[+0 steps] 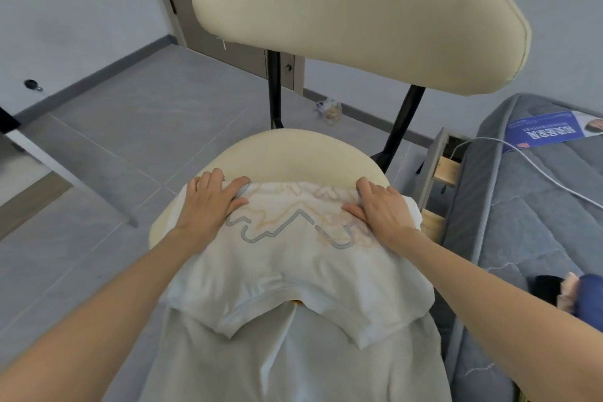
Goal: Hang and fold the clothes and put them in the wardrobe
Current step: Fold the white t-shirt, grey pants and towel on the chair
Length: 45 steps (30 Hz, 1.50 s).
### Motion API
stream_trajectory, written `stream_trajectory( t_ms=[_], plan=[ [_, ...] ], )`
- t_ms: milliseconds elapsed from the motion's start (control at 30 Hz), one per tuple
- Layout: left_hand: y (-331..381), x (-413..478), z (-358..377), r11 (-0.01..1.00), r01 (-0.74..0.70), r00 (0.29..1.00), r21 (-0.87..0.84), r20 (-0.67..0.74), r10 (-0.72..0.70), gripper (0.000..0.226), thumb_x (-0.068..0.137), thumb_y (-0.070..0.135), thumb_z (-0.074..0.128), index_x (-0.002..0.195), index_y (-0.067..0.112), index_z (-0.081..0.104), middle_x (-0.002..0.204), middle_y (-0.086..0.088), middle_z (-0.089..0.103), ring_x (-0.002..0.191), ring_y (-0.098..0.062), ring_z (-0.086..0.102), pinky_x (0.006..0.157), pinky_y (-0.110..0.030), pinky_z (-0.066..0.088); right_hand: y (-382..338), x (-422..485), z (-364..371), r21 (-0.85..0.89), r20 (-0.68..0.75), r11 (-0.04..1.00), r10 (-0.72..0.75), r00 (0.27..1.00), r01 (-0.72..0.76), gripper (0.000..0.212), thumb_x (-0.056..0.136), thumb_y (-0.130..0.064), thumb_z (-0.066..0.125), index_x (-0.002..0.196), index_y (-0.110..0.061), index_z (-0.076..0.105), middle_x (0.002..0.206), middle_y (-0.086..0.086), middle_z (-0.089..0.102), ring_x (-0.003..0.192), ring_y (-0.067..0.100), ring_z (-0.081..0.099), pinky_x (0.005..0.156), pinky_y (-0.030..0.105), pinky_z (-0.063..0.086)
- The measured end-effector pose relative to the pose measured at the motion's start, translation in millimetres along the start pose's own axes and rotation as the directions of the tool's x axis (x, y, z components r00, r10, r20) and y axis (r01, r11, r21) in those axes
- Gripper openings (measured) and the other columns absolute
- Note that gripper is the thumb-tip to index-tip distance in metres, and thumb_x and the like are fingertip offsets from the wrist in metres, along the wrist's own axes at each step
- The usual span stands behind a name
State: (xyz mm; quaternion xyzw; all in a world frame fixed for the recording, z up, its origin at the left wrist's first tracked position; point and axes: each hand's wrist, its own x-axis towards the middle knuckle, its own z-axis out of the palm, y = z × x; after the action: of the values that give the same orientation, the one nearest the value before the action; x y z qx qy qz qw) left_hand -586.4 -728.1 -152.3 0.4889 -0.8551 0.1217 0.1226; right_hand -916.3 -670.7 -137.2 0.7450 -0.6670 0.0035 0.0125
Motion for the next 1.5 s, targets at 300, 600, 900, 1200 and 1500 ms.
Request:
stream_trajectory(
  t_ms=[300,600,900,1200,1500],
  plan=[
    [-37.5,76.8,-52.4,0.991,0.092,0.986,0.102,-0.149,-0.076,0.032,0.091,0.037,0.033,0.103,0.015,0.053,0.077,-0.016,0.044,0.065,-0.029,0.047,0.062,-0.037,0.039,17.3,79.9,-72.9,-0.15,-0.304,0.987,-0.102,0.947,0.058,0.051,0.091,-0.049,0.027,0.092,-0.007,0.056,0.081,0.012,0.053,0.072,0.031,0.053,0.065,0.037,0.031],
    [-50.9,139.7,-123.1,0.935,0.2,0.96,0.291,-0.247,-0.128,0.058,0.057,-0.01,0.062,0.107,0.013,0.043,0.085,-0.015,0.042,0.073,-0.028,0.042,0.07,-0.038,0.038,34.8,119.2,-135.3,-0.201,-0.537,0.98,-0.112,0.836,0.002,0.014,0.079,-0.026,0.038,0.082,-0.015,0.03,0.076,0.011,0.043,0.064,0.024,0.041,0.06,0.032,0.025],
    [-24.7,60.5,-120.8,0.938,0.074,0.978,0.339,-0.21,-0.001,0.036,0.067,-0.006,0.052,0.098,0.011,0.045,0.081,-0.011,0.045,0.068,-0.027,0.046,0.066,-0.034,0.024,23.9,38.3,-100.6,-0.243,-0.485,0.968,-0.174,0.857,0.058,0.008,0.08,-0.016,0.04,0.084,-0.009,0.042,0.076,0.01,0.046,0.061,0.026,0.044,0.057,0.033,0.03],
    [16.5,-53.1,-119.4,0.992,-0.049,0.998,0.113,-0.038,0.053,0.047,0.059,-0.018,0.064,0.087,0.015,0.045,0.072,-0.001,0.044,0.059,-0.023,0.046,0.07,-0.034,0.028,6.1,-64.0,-64.5,-0.074,0.011,0.994,-0.081,0.997,0.081,0.027,0.092,-0.013,0.051,0.114,-0.015,0.036,0.103,0.003,0.047,0.083,0.023,0.049,0.069,0.035,0.044],
    [47.4,-108.6,-102.7,0.998,-0.013,0.985,0.054,0.173,0.003,0.066,0.022,-0.02,0.065,0.079,0.011,0.052,0.064,-0.004,0.046,0.052,-0.024,0.045,0.05,-0.033,0.038,-11.4,-110.9,-50.9,-0.099,0.329,0.994,-0.008,0.944,0.043,0.054,0.085,-0.002,0.057,0.13,-0.013,0.029,0.116,0.006,0.044,0.102,0.025,0.051,0.065,0.032,0.039]
  ],
)
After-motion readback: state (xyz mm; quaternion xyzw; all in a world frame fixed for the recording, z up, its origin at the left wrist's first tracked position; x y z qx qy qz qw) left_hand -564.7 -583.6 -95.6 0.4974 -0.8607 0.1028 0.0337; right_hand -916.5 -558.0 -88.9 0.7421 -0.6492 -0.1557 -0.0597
